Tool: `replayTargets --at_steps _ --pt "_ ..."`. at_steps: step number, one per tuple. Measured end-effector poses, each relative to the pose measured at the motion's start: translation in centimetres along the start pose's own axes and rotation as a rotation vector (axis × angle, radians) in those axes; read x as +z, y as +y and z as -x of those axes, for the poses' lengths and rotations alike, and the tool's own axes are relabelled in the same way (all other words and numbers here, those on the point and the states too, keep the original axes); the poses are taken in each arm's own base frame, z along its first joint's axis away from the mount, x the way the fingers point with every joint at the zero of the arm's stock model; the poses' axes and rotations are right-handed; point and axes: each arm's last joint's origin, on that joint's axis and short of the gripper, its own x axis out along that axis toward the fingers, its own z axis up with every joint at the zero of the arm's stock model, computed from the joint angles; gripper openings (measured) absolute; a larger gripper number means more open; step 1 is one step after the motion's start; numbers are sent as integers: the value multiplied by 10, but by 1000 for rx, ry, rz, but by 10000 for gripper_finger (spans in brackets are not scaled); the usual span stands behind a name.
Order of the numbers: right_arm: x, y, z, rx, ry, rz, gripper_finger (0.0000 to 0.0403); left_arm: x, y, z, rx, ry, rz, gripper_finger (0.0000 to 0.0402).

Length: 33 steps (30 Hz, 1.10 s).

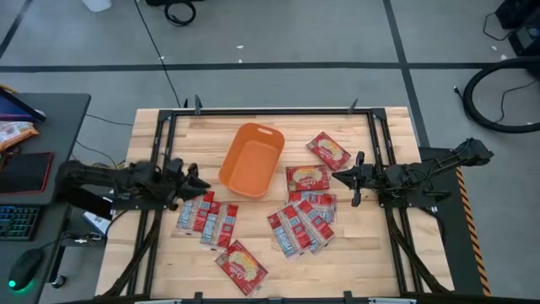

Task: Sort popcorn bags into baskets
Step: Put the red popcorn pack into the orange bin

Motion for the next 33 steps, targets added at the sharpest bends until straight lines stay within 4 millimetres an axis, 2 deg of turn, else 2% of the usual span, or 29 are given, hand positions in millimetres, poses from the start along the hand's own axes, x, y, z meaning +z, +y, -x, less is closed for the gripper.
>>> replayTargets --at_steps 6,10,22,33 --pt "0 0 0 0 0 0 16 -26 -5 -12 8 289 124 128" --pt "0 0 0 0 0 0 16 -29 -22 -24 57 415 175 128" --pt "0 0 0 0 0 0 16 -45 -74 -66 407 861 265 128" --pt "0 0 0 0 0 0 16 -74 -125 -95 713 1140 193 127"
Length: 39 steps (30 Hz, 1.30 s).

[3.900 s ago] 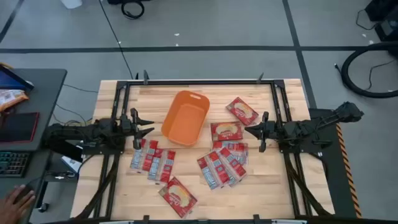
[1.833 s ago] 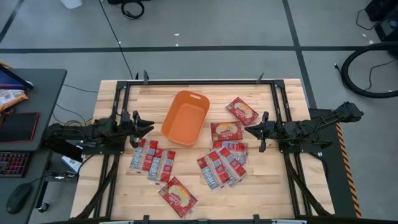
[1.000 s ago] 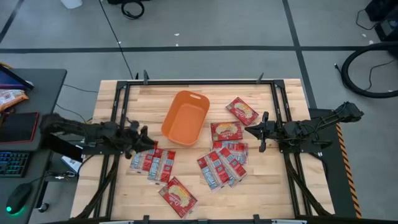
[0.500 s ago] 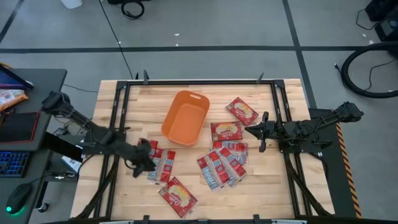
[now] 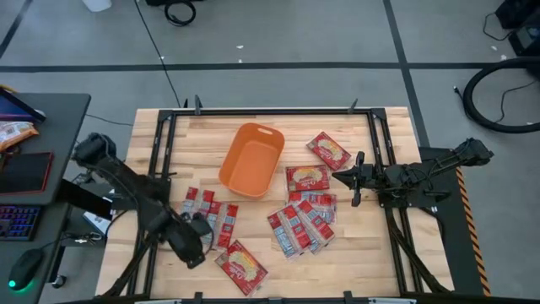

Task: Sort popcorn bags into baskets
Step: Put the red popcorn pack into the orange bin

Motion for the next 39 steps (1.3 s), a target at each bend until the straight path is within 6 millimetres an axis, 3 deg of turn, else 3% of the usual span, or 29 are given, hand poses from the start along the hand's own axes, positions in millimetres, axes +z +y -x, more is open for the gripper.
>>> replayTargets --at_steps 5,15,23,28,33,39 --pt "0 0 0 0 0 0 16 -6 -18 -10 187 63 -53 127" --pt "0 0 0 0 0 0 16 -17 -32 -46 427 139 -139 127" --pt "0 0 0 0 0 0 16 -7 -56 -30 588 158 -174 127" --pt "0 0 0 0 0 0 16 -19 -58 -33 587 120 -344 128" --pt "0 0 0 0 0 0 16 -25 -60 -38 567 8 -393 131" --pt "0 0 0 0 0 0 16 -18 -74 -53 452 -126 -389 183"
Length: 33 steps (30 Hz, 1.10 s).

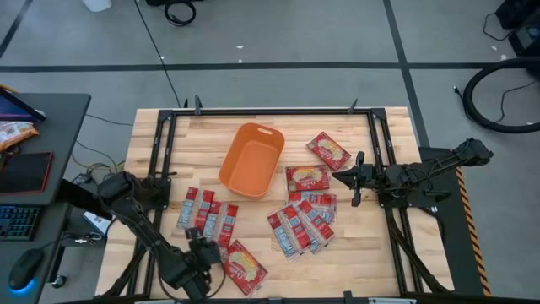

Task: Sort popcorn bags into baskets
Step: Put the red popcorn pack into the orange bin

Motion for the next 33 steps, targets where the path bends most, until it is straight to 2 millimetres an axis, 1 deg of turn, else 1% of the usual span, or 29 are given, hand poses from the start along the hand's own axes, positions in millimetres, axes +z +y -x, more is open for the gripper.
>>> replayTargets --at_steps 3,5,7,10,15,30,33 --pt "0 0 0 0 0 0 16 4 -9 -17 -8 -6 17 214" --pt "0 0 0 0 -1 0 16 5 -12 -29 13 12 19 226" --pt "0 0 0 0 -1 0 16 8 -13 -34 31 43 23 229" --pt "0 0 0 0 0 0 16 11 -13 -36 55 72 20 224" --pt "0 0 0 0 -1 -1 16 12 -11 -33 116 69 -11 195" --pt "0 0 0 0 -1 -1 16 12 -9 -29 136 77 -26 95" --pt "0 0 0 0 -1 -1 16 12 -9 -29 146 61 8 71"
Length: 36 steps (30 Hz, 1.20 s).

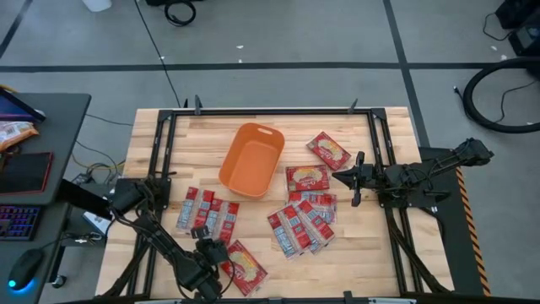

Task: Sort popcorn bags into baskets
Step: Put the red popcorn pack into the orange bin

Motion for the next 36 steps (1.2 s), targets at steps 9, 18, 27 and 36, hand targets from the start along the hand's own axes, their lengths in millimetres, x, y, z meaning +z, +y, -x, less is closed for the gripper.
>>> replayTargets --at_steps 9,18,27,36 --pt "0 0 0 0 0 0 16 2 1 1 14 -46 61 8" --pt "0 0 0 0 0 0 16 2 5 14 -33 -49 -41 41" --pt "0 0 0 0 0 0 16 0 -3 14 -21 -167 -88 156" --pt "0 0 0 0 0 0 16 -5 -12 -6 22 -105 -171 173"
